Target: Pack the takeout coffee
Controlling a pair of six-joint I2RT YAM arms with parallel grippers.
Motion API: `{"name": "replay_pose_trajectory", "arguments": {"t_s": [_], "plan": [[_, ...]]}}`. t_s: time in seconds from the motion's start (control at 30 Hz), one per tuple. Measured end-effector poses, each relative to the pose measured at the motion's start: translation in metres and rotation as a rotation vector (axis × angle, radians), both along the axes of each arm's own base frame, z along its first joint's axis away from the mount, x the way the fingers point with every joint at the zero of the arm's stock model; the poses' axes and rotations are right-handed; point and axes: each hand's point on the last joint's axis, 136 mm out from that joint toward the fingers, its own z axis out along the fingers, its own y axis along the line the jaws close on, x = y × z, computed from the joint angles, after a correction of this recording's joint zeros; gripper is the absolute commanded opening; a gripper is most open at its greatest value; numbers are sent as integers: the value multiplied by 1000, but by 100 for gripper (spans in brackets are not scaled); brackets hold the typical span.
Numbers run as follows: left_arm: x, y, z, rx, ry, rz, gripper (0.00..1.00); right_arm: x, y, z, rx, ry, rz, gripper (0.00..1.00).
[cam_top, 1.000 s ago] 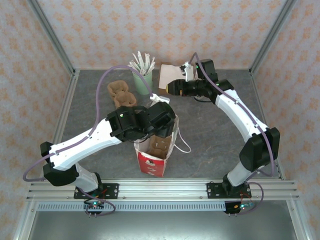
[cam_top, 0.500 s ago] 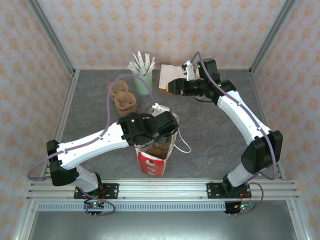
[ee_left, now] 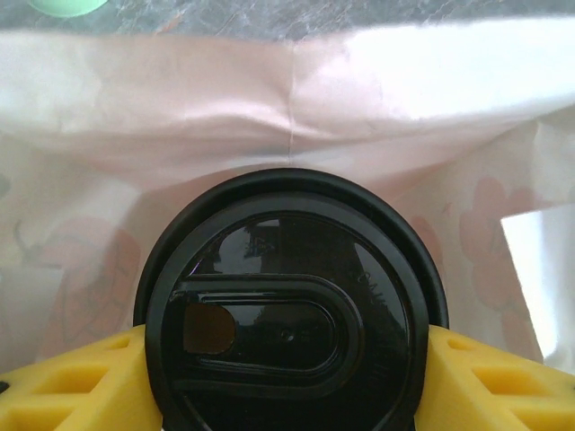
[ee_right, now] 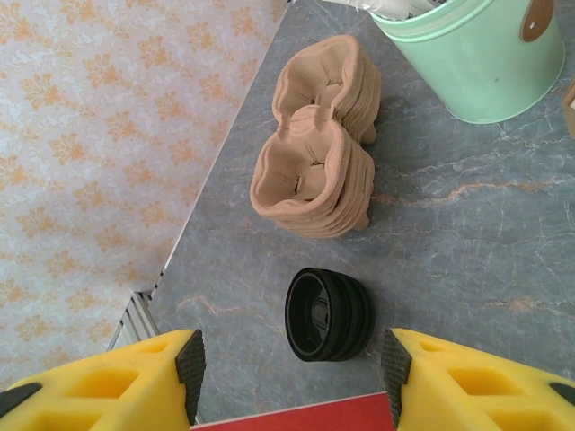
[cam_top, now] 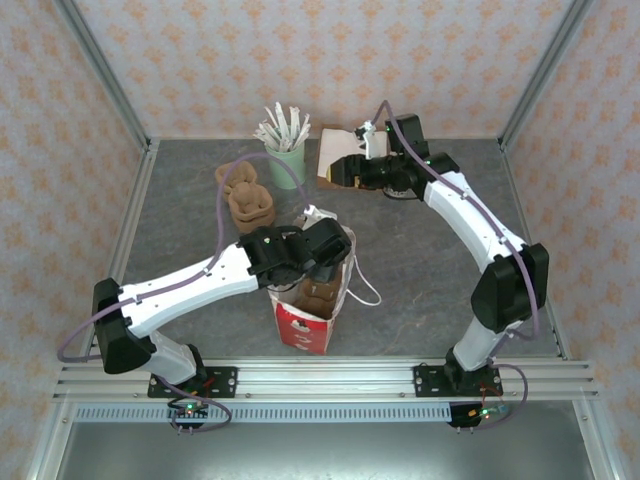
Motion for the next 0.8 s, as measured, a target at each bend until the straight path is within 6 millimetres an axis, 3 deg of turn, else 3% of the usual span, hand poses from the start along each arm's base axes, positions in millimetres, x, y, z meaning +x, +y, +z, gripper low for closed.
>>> {"name": "replay_pose_trajectory", "arguments": {"t_s": [0.33, 0.5, 0.67, 0.8], "plan": [[9, -8, -4, -6, 6, -45, 63, 1, 1, 1, 3, 0, 3, 55], [10, -13, 6, -22, 7, -50, 63, 1, 2, -2, 3, 7, 7, 56], [3, -19, 19, -36, -8, -61, 63, 9, 6, -10, -1, 22, 10, 55], [-8, -25, 16, -31, 4, -74, 63, 10, 7, -11, 1, 23, 8, 55]]}}
